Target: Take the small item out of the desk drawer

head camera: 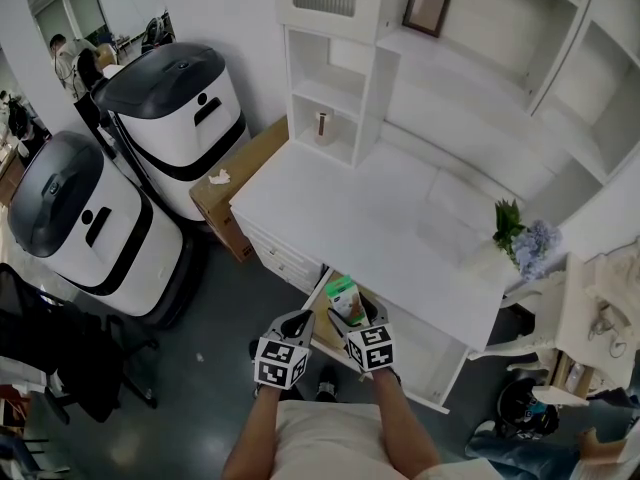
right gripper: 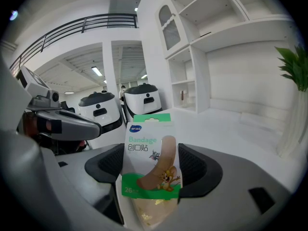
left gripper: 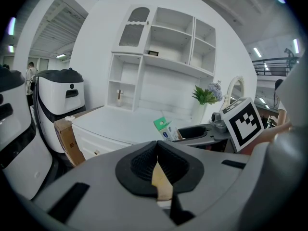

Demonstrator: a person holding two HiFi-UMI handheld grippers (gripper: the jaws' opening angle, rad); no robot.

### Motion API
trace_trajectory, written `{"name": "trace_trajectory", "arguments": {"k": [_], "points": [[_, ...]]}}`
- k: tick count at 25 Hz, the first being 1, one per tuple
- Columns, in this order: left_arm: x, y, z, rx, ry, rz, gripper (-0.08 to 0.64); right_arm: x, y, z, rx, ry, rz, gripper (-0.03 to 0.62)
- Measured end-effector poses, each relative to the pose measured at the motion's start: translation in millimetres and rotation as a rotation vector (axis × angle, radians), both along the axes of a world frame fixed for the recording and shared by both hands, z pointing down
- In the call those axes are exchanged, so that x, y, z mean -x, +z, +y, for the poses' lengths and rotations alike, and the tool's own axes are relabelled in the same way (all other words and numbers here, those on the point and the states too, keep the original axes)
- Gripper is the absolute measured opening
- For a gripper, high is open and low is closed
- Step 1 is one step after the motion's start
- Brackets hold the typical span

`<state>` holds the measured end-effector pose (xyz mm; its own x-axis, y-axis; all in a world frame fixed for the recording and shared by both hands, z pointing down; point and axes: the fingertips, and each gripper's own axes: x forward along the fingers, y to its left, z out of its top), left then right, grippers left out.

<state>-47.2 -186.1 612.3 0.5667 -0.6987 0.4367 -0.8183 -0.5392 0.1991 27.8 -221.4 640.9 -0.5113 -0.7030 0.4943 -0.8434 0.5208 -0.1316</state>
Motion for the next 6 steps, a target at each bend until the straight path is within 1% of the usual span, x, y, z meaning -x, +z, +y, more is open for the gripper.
{"name": "trace_trajectory", "arguments": {"k": [6], "points": [[-1.3, 2.2, 1.3, 0.004, 0.001, -0.001, 0.017, 0.1, 0.7, 0.6, 0.000, -0.002, -0.002, 0.364]]}}
